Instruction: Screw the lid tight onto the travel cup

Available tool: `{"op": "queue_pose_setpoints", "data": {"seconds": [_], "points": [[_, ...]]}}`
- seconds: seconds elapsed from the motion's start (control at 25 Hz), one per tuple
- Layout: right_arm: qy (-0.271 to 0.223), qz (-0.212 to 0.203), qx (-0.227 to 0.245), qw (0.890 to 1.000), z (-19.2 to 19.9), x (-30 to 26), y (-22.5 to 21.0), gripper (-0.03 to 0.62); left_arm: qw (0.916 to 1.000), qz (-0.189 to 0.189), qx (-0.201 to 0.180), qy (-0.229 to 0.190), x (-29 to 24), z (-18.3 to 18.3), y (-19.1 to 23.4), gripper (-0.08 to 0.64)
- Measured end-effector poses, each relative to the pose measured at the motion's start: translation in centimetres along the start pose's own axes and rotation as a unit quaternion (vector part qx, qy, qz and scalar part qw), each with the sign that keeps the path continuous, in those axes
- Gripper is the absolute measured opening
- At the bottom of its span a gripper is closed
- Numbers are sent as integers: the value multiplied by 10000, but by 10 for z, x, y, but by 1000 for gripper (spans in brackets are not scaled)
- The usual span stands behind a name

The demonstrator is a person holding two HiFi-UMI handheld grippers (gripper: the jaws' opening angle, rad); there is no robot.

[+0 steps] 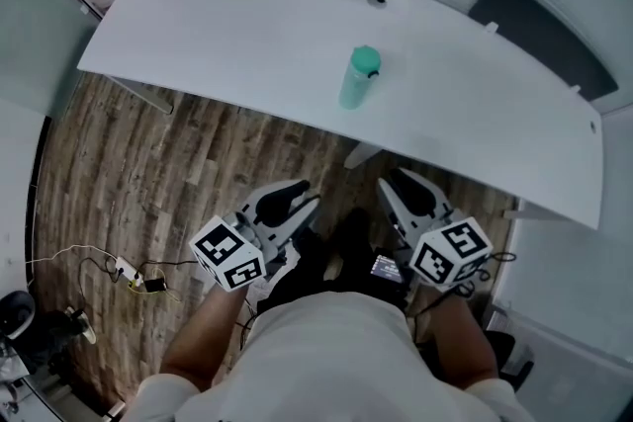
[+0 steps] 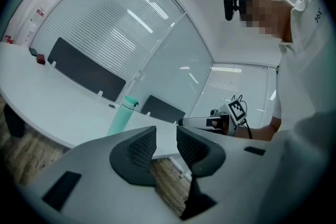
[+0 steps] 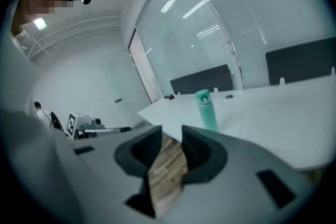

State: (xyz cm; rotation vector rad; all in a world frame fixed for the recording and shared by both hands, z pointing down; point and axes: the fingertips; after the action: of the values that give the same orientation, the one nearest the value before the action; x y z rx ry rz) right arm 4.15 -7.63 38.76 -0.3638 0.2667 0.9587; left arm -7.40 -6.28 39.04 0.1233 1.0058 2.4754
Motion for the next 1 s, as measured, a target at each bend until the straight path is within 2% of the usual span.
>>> {"op": "queue_pose_setpoints", "data": {"seconds": [0.52,0.72,1.0], "points": [[129,-311,90,9994,-5,-34,-39,110,9995,-269,-139,-4,-49,-14,28,143],[248,-261,338,9988,-7,-53,-61,115,9986,-385,-342,80,-79,-15,51,153],[297,-69,742,9968,-16,-90,-95,157,9942,-838,-669,108,-119,-27,97,183]]}}
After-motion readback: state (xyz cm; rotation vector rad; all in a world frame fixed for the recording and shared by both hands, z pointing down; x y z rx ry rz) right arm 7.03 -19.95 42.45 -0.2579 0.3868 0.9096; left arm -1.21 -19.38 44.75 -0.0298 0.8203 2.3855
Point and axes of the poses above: the fingertips, and each gripper's own axes: x backward along the fingers, y to its left, z out of its underside, and after that the axes turned 13 degrees about x, right-handed
